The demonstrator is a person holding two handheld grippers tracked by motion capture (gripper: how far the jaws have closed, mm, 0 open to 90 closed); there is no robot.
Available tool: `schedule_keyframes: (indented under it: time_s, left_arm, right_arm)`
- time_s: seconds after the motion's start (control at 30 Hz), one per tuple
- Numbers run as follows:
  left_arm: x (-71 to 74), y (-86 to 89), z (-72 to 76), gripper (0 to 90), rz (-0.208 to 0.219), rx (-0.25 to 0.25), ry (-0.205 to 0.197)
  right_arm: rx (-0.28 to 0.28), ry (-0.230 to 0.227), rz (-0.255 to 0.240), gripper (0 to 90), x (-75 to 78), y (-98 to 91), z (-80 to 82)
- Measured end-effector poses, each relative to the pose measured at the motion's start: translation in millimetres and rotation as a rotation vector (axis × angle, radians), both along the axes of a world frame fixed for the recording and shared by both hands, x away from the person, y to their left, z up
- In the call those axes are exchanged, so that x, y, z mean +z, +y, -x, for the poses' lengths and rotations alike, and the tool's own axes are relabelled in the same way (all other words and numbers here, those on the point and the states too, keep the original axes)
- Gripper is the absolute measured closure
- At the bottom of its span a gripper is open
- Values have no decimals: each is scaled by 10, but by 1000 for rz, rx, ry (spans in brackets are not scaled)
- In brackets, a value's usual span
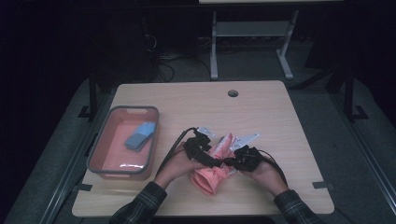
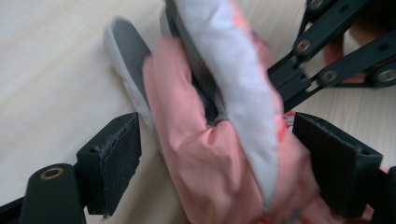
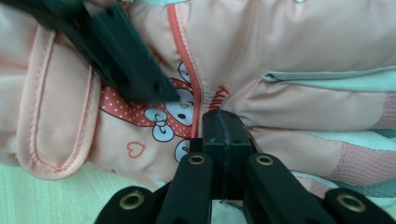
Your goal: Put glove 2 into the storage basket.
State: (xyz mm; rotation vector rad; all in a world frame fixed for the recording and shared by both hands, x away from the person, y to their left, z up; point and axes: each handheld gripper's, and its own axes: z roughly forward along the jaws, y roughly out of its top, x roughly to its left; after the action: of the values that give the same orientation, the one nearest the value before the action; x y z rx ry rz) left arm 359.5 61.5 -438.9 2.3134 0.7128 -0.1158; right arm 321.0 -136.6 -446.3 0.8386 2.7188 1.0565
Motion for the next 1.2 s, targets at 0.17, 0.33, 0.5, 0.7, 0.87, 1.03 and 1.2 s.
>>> schedule_keyframes:
  time_s: [0.17, 0.33, 0.5, 0.7, 0.87, 1.03, 1.2]
  left_arm:
    - [-90, 37, -43, 138, 7, -1, 49]
    - [-162, 53, -85, 129, 31, -3, 103]
    - [-201, 55, -117, 128, 51, -18, 136]
    - [-218, 58, -138, 157, 78, -36, 178]
    - [-230, 64, -146, 185, 104, -44, 209]
    - [-231, 61, -144, 237, 100, -56, 216]
    - [-234, 66, -151, 304, 99, -61, 220]
  right_arm:
    - [1, -3, -1, 900, -10, 2, 1]
    - [2, -5, 4, 900, -15, 10, 10]
    - [4, -5, 4, 900, -16, 10, 9]
    - [4, -9, 6, 900, -16, 12, 13]
    - [5, -9, 6, 900, -16, 12, 12]
    - [9, -9, 2, 900, -24, 10, 6]
    - [10, -15, -2, 900, -36, 14, 2]
